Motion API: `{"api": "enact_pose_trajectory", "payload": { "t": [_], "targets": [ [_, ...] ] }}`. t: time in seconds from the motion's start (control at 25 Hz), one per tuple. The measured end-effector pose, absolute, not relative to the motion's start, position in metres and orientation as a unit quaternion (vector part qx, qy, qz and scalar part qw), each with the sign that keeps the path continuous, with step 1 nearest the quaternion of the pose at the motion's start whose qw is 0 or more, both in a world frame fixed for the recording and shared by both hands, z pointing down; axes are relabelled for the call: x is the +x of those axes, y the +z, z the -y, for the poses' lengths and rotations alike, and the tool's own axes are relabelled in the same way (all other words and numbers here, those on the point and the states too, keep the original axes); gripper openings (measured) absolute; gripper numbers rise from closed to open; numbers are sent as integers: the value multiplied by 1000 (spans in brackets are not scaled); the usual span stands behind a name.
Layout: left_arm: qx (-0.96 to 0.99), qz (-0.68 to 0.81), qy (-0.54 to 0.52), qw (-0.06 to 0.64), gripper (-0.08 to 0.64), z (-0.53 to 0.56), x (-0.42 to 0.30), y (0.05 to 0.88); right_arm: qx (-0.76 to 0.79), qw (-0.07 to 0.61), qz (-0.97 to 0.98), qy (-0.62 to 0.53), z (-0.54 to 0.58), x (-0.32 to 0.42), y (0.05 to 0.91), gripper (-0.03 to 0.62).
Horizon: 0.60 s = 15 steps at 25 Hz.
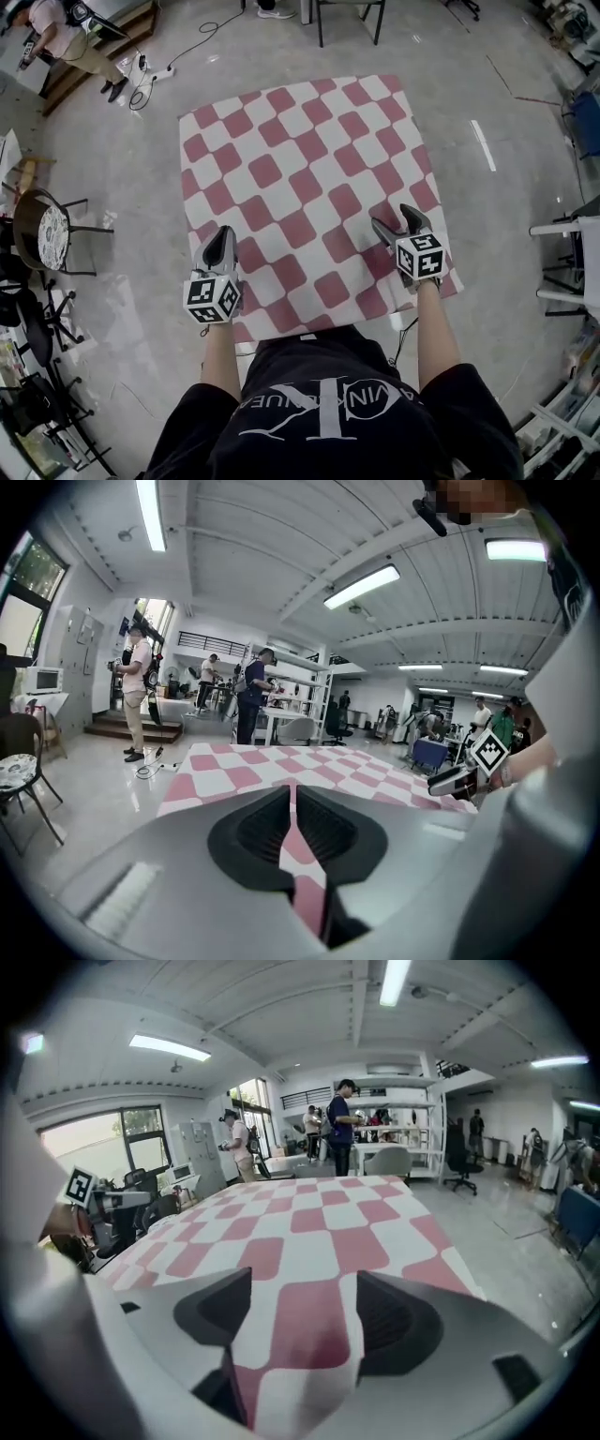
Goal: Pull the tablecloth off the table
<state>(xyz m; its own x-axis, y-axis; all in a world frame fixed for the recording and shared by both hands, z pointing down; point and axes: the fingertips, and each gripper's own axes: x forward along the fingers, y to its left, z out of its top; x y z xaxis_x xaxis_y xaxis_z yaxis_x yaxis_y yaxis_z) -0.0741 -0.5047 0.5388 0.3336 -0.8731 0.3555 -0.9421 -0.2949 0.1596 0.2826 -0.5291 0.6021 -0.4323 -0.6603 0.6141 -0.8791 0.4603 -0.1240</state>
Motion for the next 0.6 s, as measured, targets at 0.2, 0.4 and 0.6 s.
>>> {"api": "enact_pose_trajectory", "payload": {
  "t": [0.2, 0.4, 0.6],
  "targets": [
    [780, 591, 111, 174, 11, 500, -77, 546, 518, 261, 777, 245, 557, 319, 618, 347],
    [771, 601, 111, 177, 11, 494, -85, 546, 549, 285, 733, 284, 567, 344, 636, 359],
    [767, 603, 116, 185, 11, 489, -96, 554, 541, 309, 727, 290, 566, 333, 644, 362]
  ]
}}
